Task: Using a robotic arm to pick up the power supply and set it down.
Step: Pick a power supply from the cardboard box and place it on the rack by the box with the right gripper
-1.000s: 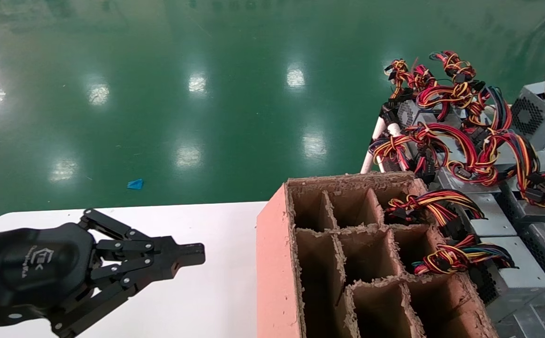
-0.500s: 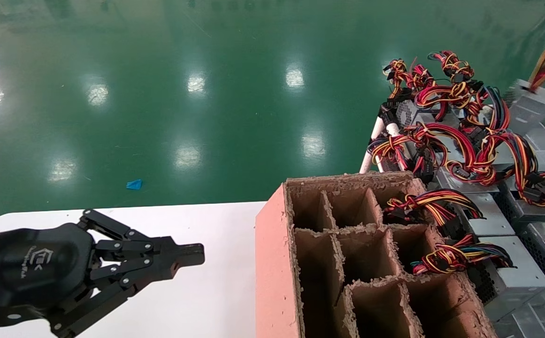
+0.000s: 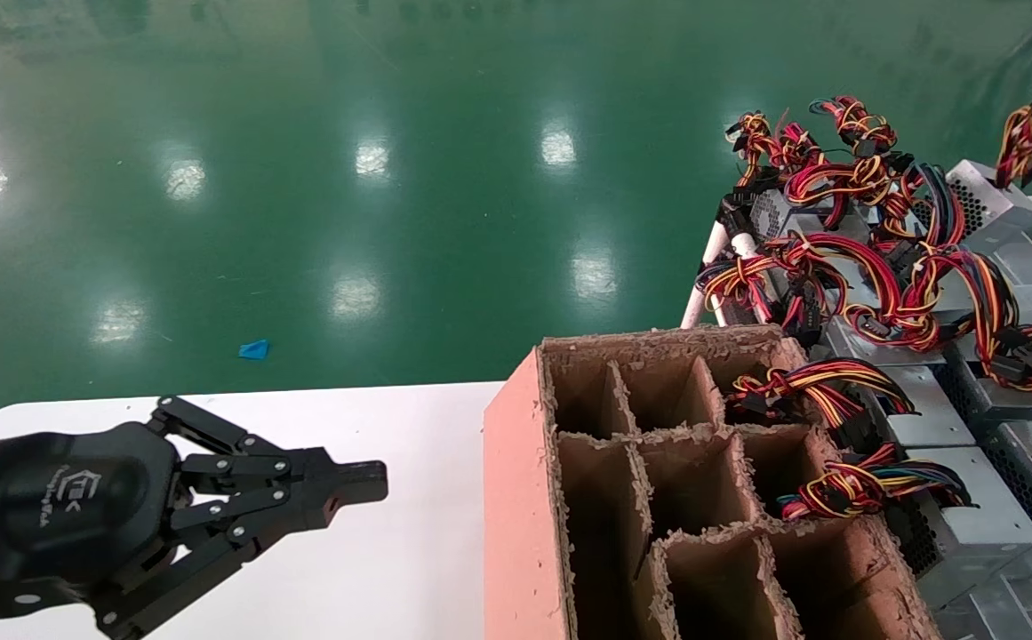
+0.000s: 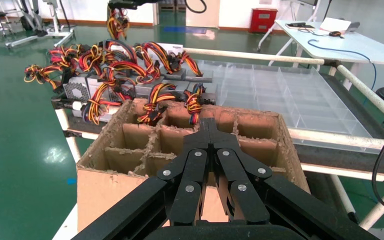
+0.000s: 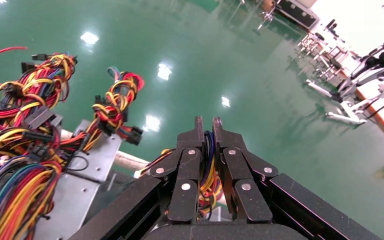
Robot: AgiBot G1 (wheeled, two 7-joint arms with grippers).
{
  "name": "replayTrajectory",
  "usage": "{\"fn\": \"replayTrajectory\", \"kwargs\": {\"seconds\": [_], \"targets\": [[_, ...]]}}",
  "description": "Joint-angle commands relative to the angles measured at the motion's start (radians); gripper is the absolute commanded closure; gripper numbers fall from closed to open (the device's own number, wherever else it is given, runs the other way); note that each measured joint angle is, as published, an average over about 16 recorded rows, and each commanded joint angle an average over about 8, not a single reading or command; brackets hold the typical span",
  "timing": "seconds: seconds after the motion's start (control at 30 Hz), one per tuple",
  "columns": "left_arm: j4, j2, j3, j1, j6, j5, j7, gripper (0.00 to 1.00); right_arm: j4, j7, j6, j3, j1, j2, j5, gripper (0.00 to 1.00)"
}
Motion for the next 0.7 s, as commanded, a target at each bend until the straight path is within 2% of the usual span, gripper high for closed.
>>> {"fn": "replayTrajectory", "kwargs": {"seconds": [0.03,0.4,0.7], "targets": [[0.000,0.000,0.000,0.000,0.000,0.000,0.000,1.00,-0.003,0.002,0.005,0.002,-0.009,-0.007,0.003,1.00],[0.000,0.000,0.000,0.000,0.000,0.000,0.000,1.00,0.016,-0.011,0.050,0.030,-0.029,-0.031,0.043,1.00],[0.000,0.000,0.000,0.000,0.000,0.000,0.000,1.00,0.022,-0.033,0.055,0.049,-0.035,-0.037,0.071,1.00]]}}
